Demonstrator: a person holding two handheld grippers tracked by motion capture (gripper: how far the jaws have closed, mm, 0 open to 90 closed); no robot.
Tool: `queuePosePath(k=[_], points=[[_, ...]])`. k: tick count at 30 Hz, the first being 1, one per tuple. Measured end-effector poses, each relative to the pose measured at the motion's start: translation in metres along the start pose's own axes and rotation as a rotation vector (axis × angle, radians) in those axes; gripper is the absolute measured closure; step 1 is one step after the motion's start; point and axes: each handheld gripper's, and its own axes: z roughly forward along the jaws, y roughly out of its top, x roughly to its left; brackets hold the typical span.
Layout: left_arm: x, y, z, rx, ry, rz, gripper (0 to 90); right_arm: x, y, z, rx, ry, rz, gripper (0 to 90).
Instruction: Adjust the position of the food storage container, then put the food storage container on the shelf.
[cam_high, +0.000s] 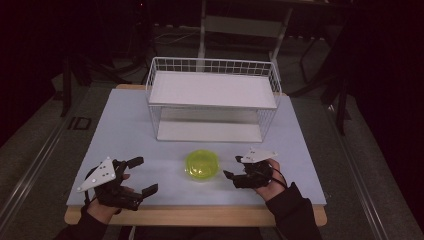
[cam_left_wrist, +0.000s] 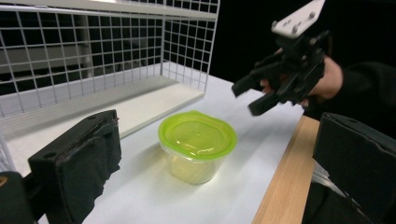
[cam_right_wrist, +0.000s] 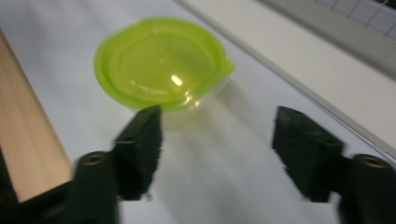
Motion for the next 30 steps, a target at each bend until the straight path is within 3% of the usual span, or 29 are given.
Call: queuePosePath(k=[3,8,10,12,15,17,24,26,28,29,30], points=[[-0.002,0.006,0.004,-0.005,0.002,0.012,1.7,0.001,0.001,-0.009,-0.033,0.032,0.005,14.1],[-0.006,0.021,0.011,0.012,-0.014,-0.031,1.7,0.0,0.01,-0.021,-0.074,0.032,-0.001,12.3],[-0.008,0.028,0.015,0.031,-0.005,-0.024,1.7,-0.001,0.015,-0.024,-0.072,0.002,-0.027,15.3],[-0.009,0.036,0.021,0.044,-0.024,-0.019,1.7,-0.003,0.021,-0.028,-0.093,0.025,-0.044,17.3],[-0.01,0.048,0.031,0.059,-0.041,0.002,1.6,-0.004,0.029,-0.033,-0.131,0.01,-0.054,18.1],[-0.009,0.053,0.036,0.069,-0.048,0.007,1.7,-0.003,0.033,-0.034,-0.125,0.016,-0.06,17.6],[-0.007,0.061,0.068,0.12,-0.006,0.0,2.7,0.001,0.054,-0.031,-0.138,0.033,-0.001,11.6],[-0.005,0.059,0.075,0.137,0.029,-0.022,2.7,0.002,0.057,-0.027,-0.143,0.063,0.001,10.7],[-0.003,0.053,0.085,0.183,0.061,-0.047,2.7,0.002,0.058,-0.02,-0.14,0.051,0.022,11.2],[-0.001,0.05,0.089,0.198,0.057,-0.069,2.8,0.002,0.058,-0.015,-0.134,0.07,0.024,15.0],[0.0,0.046,0.092,0.22,0.07,-0.084,5.7,0.002,0.057,-0.012,-0.143,0.057,0.022,18.6]])
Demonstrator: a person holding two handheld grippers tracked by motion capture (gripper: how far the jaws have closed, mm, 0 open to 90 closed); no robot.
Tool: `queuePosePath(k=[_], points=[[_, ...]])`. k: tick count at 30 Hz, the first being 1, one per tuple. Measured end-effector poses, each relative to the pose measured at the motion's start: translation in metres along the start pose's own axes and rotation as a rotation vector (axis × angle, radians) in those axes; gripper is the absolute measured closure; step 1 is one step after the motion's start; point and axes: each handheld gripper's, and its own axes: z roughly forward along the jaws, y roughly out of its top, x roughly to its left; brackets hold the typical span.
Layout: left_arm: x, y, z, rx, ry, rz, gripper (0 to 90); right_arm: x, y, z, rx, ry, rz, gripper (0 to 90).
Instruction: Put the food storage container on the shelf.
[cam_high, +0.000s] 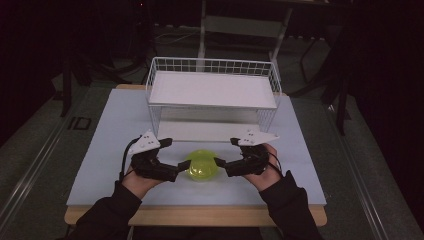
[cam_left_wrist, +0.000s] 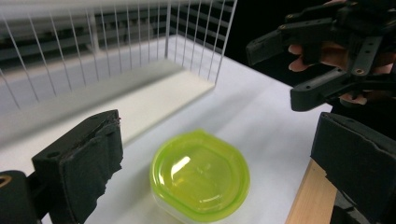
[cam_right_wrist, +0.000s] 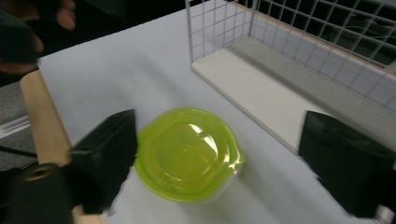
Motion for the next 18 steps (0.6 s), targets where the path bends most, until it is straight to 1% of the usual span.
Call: queuePosePath(k=[1,2,3,4,5,6,7,8,9,11,12,13,14,15,17,18], points=[[0.002,-0.003,0.004,0.013,-0.001,-0.018,8.5,-0.001,-0.001,0.003,0.009,-0.011,-0.002,25.1],[0.004,-0.007,0.008,0.023,-0.009,-0.028,12.7,-0.002,-0.002,0.007,0.024,-0.02,-0.003,27.7],[0.004,-0.009,0.011,0.033,0.007,-0.029,16.0,-0.002,-0.003,0.01,0.03,-0.036,0.001,29.4],[0.004,-0.009,0.011,0.033,0.007,-0.029,16.0,-0.002,-0.003,0.01,0.03,-0.036,0.001,29.4],[0.008,-0.016,0.018,0.061,0.007,-0.053,16.0,-0.003,-0.004,0.013,0.033,-0.037,0.002,32.9],[0.009,-0.019,0.022,0.075,0.028,-0.066,22.7,-0.004,-0.006,0.021,0.054,-0.041,0.018,34.9],[0.011,-0.021,0.025,0.085,0.029,-0.079,23.3,-0.004,-0.008,0.025,0.064,-0.042,0.019,36.9],[0.012,-0.023,0.027,0.101,0.041,-0.083,23.3,-0.004,-0.01,0.028,0.076,-0.047,0.022,37.8],[0.013,-0.026,0.03,0.111,0.056,-0.098,23.5,-0.004,-0.011,0.03,0.081,-0.055,0.019,37.8],[0.016,-0.031,0.033,0.127,0.074,-0.113,25.8,-0.005,-0.014,0.036,0.096,-0.059,0.03,40.1],[0.017,-0.033,0.034,0.129,0.071,-0.132,25.8,-0.005,-0.015,0.037,0.098,-0.069,0.03,40.5],[0.019,-0.036,0.035,0.139,0.067,-0.152,25.8,-0.006,-0.017,0.04,0.102,-0.067,0.039,40.5],[0.019,-0.038,0.037,0.145,0.07,-0.16,26.0,-0.006,-0.019,0.042,0.111,-0.065,0.046,40.7],[0.02,-0.04,0.037,0.155,0.072,-0.164,26.0,-0.006,-0.02,0.044,0.118,-0.073,0.044,41.1],[0.021,-0.043,0.039,0.16,0.068,-0.181,26.8,-0.007,-0.024,0.048,0.134,-0.068,0.053,41.1],[0.021,-0.045,0.039,0.166,0.053,-0.197,30.4,-0.007,-0.025,0.05,0.134,-0.074,0.051,41.3]])
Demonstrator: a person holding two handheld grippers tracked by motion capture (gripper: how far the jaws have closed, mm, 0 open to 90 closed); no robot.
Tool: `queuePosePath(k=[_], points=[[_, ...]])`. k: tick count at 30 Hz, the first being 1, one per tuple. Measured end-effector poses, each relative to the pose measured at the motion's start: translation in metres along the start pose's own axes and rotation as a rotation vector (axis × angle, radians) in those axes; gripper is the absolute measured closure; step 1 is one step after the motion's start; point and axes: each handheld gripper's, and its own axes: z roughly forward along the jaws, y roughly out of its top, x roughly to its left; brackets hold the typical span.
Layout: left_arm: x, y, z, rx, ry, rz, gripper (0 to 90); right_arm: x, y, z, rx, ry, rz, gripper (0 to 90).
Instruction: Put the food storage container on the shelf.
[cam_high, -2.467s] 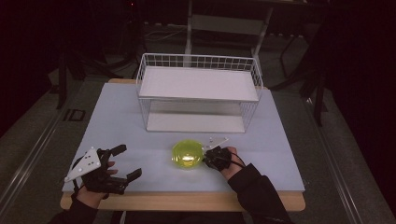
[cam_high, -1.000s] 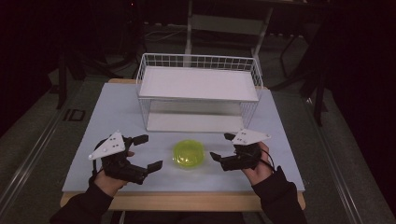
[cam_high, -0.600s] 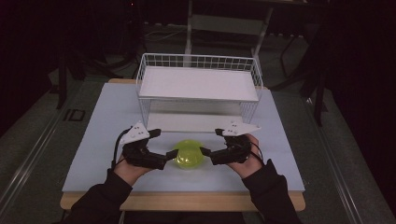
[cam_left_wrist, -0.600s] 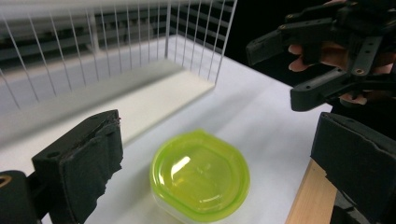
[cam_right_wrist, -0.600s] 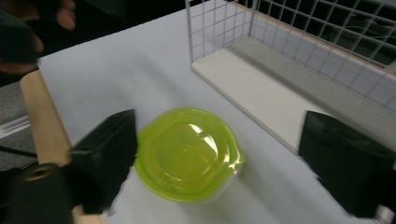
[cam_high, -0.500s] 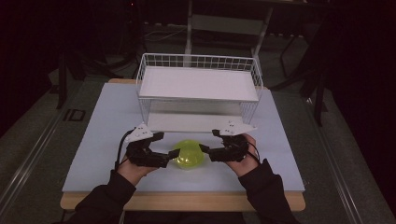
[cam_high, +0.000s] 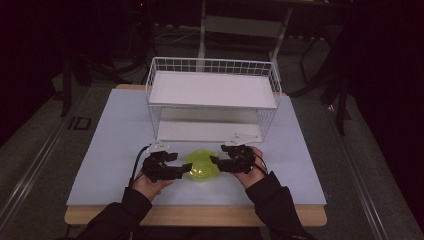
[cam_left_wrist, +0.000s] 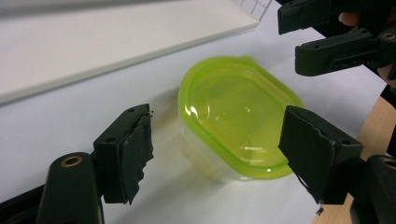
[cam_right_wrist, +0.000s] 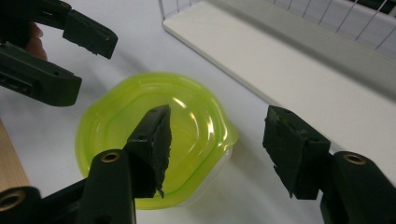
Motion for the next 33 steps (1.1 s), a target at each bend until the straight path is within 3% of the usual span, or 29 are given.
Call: queuePosePath(k=[6,11,13,17,19,21,22,25,27,30,33], points=[[0.005,-0.007,0.003,0.028,-0.037,-0.055,38.1,-0.001,-0.01,0.01,0.042,0.007,0.01,41.8],[0.008,-0.011,0.007,0.055,-0.058,-0.072,41.7,-0.002,-0.016,0.015,0.072,0.02,0.03,43.3],[0.008,-0.011,0.007,0.051,-0.071,-0.077,46.2,-0.003,-0.018,0.015,0.085,0.022,0.024,49.0],[0.006,-0.01,0.007,0.045,-0.079,-0.068,54.5,-0.005,-0.019,0.014,0.089,0.044,0.063,50.2],[0.008,-0.01,0.006,0.044,-0.088,-0.094,58.3,-0.005,-0.018,0.014,0.095,0.052,0.085,52.8],[0.008,-0.011,0.005,0.043,-0.093,-0.095,60.0,-0.005,-0.018,0.015,0.099,0.053,0.099,56.7],[0.009,-0.01,0.005,0.046,-0.095,-0.1,61.7,-0.006,-0.018,0.015,0.105,0.077,0.128,59.4],[0.009,-0.009,0.005,0.055,-0.095,-0.107,62.2,-0.008,-0.018,0.015,0.109,0.082,0.165,59.3],[0.011,-0.009,0.006,0.065,-0.104,-0.142,58.6,-0.01,-0.018,0.016,0.117,0.084,0.192,56.4],[0.011,-0.009,0.008,0.062,-0.104,-0.155,57.5,-0.014,-0.017,0.017,0.142,0.087,0.251,52.8],[0.013,-0.007,0.009,0.067,-0.105,-0.167,58.0,-0.017,-0.016,0.018,0.154,0.116,0.283,59.4]])
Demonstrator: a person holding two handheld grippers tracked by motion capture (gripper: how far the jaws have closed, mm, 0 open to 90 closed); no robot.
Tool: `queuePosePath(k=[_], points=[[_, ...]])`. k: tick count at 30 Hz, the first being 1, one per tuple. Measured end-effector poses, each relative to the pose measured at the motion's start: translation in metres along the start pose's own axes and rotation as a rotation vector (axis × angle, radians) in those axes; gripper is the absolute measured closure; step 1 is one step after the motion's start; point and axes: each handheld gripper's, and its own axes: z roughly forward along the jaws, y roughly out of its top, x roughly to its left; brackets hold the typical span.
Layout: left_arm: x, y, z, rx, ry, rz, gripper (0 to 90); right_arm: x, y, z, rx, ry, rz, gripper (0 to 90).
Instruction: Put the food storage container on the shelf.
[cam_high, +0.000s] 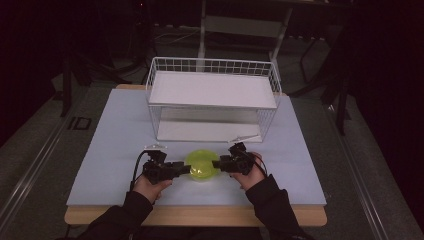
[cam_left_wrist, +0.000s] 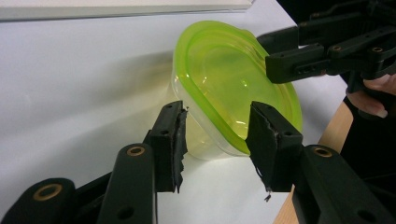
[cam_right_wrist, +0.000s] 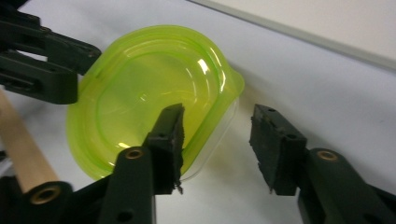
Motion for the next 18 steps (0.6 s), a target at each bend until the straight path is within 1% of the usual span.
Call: queuePosePath(k=[1,2,4,6,7,9,10,11,12,13,14,15,16,17,18], points=[[0.0,0.001,0.0,0.004,0.0,-0.008,58.4,0.0,0.001,0.0,0.008,0.021,0.006,61.8],[0.001,0.001,0.0,0.004,-0.001,-0.018,59.2,-0.001,0.002,0.0,0.017,0.026,0.019,62.0],[0.002,0.003,0.0,0.017,-0.006,-0.019,59.5,-0.003,0.003,0.0,0.029,0.045,0.039,63.5],[0.003,0.004,0.0,0.026,-0.011,-0.032,59.5,-0.006,0.004,0.001,0.033,0.064,0.076,64.5],[0.002,0.004,0.0,0.03,-0.009,-0.026,59.5,-0.006,0.004,0.001,0.034,0.067,0.085,64.9],[0.002,0.004,0.0,0.031,-0.007,-0.029,59.7,-0.005,0.004,0.001,0.034,0.061,0.08,65.1],[0.003,0.004,0.001,0.06,-0.032,-0.046,59.7,-0.004,0.004,0.001,0.033,0.056,0.079,65.4],[0.002,0.004,0.004,0.093,-0.055,-0.051,62.8,-0.003,0.004,0.0,0.03,0.061,0.078,70.0],[-0.001,0.002,0.007,0.104,-0.038,-0.051,58.1,-0.002,0.003,0.0,0.029,0.077,0.082,71.5],[-0.002,0.0,0.006,0.088,-0.026,-0.056,58.0,0.0,0.003,0.0,0.022,0.079,0.091,71.7],[-0.003,0.0,0.005,0.066,-0.008,-0.051,61.7,0.002,0.004,-0.001,0.026,0.06,0.091,71.2],[-0.002,0.0,0.003,0.045,-0.003,-0.055,65.0,0.004,0.004,-0.001,0.027,0.05,0.082,71.6],[-0.002,0.001,0.0,0.029,-0.009,-0.066,68.0,0.005,0.003,-0.002,0.021,0.053,0.08,73.1],[-0.003,0.003,-0.002,0.023,-0.01,-0.064,71.7,0.005,0.003,-0.002,0.015,0.061,0.087,74.6],[-0.004,0.004,-0.003,0.027,-0.005,-0.057,73.3,0.006,0.002,-0.003,0.012,0.062,0.088,75.3]])
